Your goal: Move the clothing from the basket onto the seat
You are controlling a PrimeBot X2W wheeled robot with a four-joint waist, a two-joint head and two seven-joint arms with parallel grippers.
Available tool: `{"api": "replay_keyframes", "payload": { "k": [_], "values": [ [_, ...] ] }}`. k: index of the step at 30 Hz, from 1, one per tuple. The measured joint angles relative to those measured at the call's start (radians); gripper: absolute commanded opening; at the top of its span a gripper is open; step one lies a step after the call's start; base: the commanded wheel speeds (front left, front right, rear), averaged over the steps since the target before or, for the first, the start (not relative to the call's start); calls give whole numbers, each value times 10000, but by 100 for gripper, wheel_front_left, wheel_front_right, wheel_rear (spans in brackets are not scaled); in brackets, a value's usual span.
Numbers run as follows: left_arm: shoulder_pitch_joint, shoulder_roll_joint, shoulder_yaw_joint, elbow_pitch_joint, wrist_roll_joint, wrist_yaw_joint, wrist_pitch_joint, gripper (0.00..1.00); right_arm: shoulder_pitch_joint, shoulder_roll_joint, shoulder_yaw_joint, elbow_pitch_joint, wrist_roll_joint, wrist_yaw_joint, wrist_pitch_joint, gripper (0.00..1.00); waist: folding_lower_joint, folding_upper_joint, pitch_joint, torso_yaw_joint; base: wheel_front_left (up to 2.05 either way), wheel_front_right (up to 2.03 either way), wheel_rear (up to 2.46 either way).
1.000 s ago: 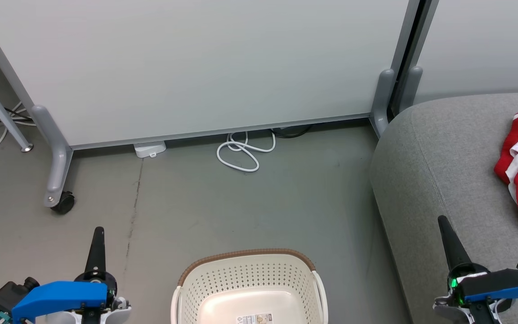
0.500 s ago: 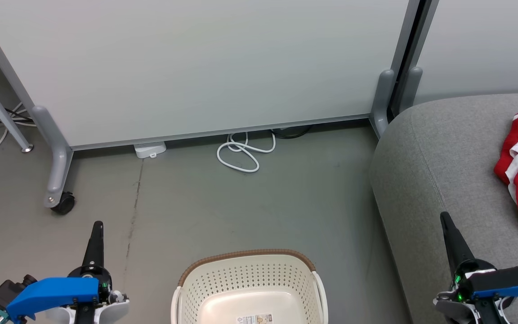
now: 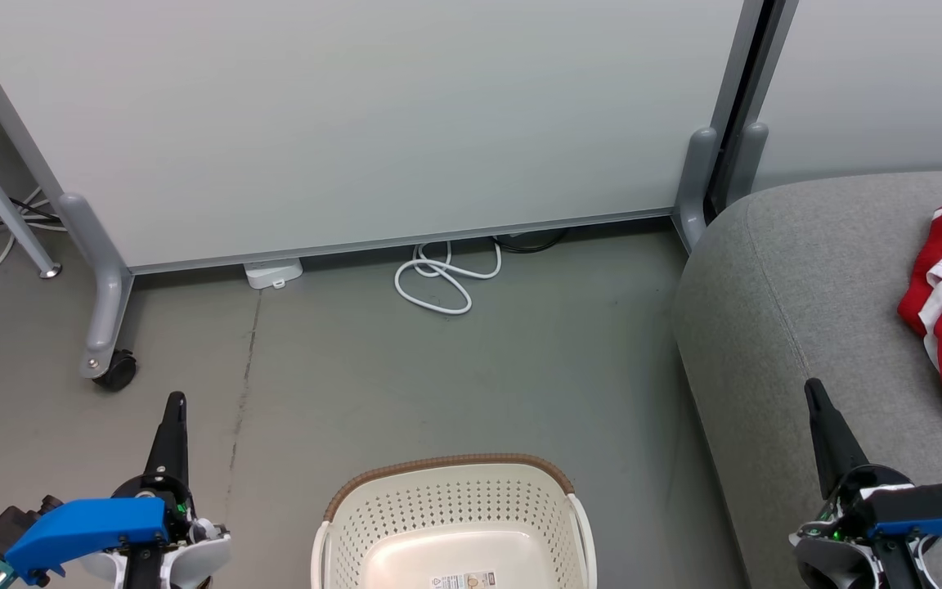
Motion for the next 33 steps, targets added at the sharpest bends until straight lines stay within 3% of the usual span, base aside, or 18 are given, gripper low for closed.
{"api": "replay_keyframes", "payload": {
  "k": [19,33],
  "values": [
    [-132,-36,148,-134,-1174,0,322,0,-110,-6,-69,19,1275,0,159,0,0,0,-25,3,0,0,0],
    [-145,-38,150,-138,-1177,0,324,0,-132,-6,-71,23,1296,0,159,0,0,0,-25,3,0,0,0]
  ]
}}
